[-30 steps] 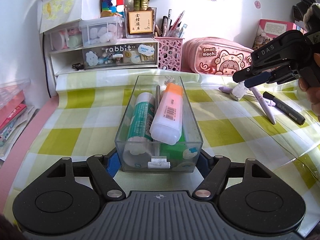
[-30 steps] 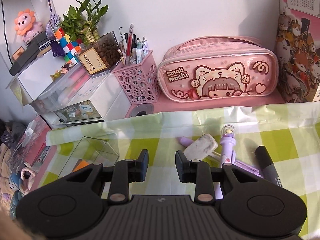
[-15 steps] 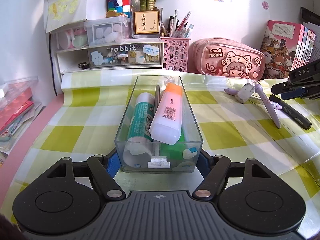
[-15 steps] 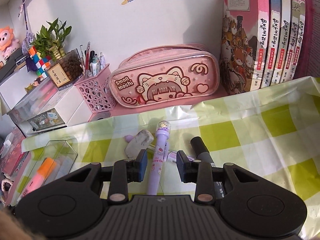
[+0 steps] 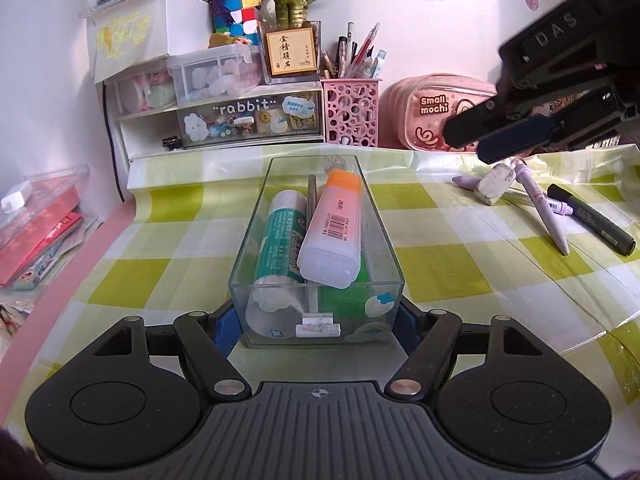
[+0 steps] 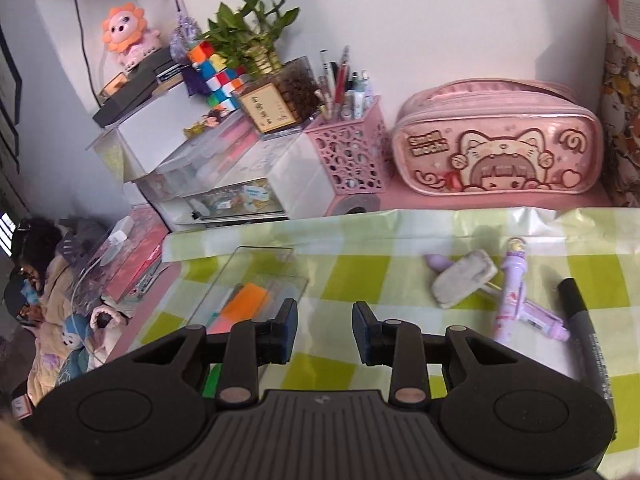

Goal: Organize stationery
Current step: 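Move the right gripper to the lavender figure-topped pen and grasp it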

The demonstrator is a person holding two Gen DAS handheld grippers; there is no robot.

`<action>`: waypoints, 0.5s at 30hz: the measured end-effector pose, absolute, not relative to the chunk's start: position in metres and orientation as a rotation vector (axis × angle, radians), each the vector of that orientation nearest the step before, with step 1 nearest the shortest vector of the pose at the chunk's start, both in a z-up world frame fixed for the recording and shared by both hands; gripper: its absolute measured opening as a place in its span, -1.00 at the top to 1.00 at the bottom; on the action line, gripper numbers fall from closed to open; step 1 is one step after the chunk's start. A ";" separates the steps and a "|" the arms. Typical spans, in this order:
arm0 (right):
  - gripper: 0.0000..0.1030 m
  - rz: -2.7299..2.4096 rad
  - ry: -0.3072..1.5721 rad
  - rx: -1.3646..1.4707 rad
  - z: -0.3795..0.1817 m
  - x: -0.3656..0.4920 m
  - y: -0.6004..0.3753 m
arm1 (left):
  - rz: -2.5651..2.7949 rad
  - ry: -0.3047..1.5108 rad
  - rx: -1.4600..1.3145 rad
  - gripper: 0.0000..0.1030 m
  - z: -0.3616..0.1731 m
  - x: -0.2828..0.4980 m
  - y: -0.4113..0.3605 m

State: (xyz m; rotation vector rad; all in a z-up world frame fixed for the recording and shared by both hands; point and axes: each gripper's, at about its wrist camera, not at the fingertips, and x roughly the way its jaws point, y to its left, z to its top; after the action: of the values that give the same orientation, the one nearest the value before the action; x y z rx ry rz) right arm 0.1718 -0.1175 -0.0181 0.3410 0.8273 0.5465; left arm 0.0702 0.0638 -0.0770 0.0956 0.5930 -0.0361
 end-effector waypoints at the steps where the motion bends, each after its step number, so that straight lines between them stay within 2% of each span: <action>1: 0.77 0.597 0.807 0.290 -0.009 0.166 -0.098 | -0.038 0.594 0.090 -0.41 -0.077 0.070 0.065; 7: 0.77 0.867 0.793 0.059 0.004 0.128 -0.030 | -0.050 0.588 0.063 -0.40 -0.077 0.070 0.069; 15: 0.82 0.781 0.876 0.005 -0.015 0.147 -0.023 | -0.066 0.594 0.033 -0.41 -0.077 0.073 0.073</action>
State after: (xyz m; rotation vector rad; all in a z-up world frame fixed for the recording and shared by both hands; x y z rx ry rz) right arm 0.1467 -0.0230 -0.0153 0.0049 0.8757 0.7812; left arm 0.0729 0.0734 -0.0770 0.0331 0.5943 -0.0664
